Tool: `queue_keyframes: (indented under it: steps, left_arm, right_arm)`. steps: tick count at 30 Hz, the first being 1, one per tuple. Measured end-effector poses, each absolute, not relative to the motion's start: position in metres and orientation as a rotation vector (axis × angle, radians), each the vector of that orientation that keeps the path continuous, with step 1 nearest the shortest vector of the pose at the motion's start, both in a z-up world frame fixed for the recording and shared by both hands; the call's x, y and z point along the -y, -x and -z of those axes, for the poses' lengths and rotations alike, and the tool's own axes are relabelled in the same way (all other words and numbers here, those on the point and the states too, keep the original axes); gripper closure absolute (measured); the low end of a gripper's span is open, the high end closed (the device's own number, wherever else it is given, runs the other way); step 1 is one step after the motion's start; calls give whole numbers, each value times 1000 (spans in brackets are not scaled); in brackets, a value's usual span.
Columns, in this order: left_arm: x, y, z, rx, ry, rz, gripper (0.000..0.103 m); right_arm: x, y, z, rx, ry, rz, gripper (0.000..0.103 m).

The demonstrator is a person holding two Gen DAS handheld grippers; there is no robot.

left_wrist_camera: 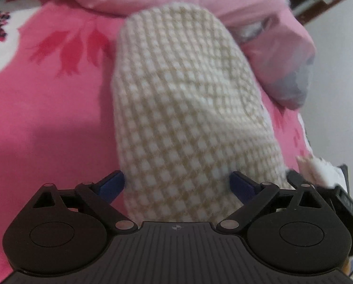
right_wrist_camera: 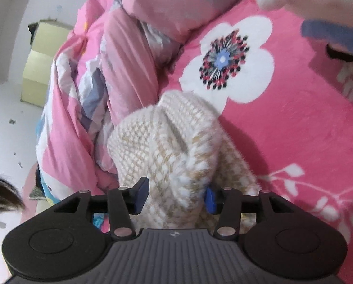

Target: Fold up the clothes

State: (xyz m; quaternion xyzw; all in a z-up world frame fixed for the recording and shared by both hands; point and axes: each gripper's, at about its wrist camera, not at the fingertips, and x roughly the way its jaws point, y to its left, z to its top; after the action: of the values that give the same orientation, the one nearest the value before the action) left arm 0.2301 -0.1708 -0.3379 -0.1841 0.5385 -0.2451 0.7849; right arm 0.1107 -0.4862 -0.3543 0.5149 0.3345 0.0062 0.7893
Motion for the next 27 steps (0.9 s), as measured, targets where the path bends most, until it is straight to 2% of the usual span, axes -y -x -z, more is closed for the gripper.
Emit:
queue_keyframes:
  steps: [1, 2, 6, 9, 13, 16, 18, 24, 27]
  left_arm:
    - [170, -231, 337, -1158, 394, 531, 5]
    - [169, -232, 336, -1157, 392, 532, 5]
    - [170, -233, 329, -1146, 347, 557, 5]
    - [185, -229, 334, -1152, 250, 571, 4]
    - [203, -220, 339, -1133, 115, 577, 0]
    - [203, -216, 339, -1125, 112, 573, 0]
    - [204, -216, 339, -1123, 119, 571, 0]
    - [205, -212, 340, -1110, 114, 574, 0]
    - [206, -211, 341, -1100, 105, 575, 0]
  right_arm:
    - [484, -114, 356, -735, -1109, -15, 78]
    - [482, -112, 358, -735, -1130, -14, 82]
    - [472, -100, 364, -731, -1198, -7, 84]
    - [465, -93, 381, -768, -1171, 35, 84]
    - [469, -96, 401, -808, -1147, 21, 78]
    - [465, -93, 369, -808, -1018, 0, 68]
    - [463, -91, 347, -806, -932, -14, 66]
    - [455, -89, 284, -787, -677, -54, 66]
    - [455, -135, 276, -721, -579, -71, 61]
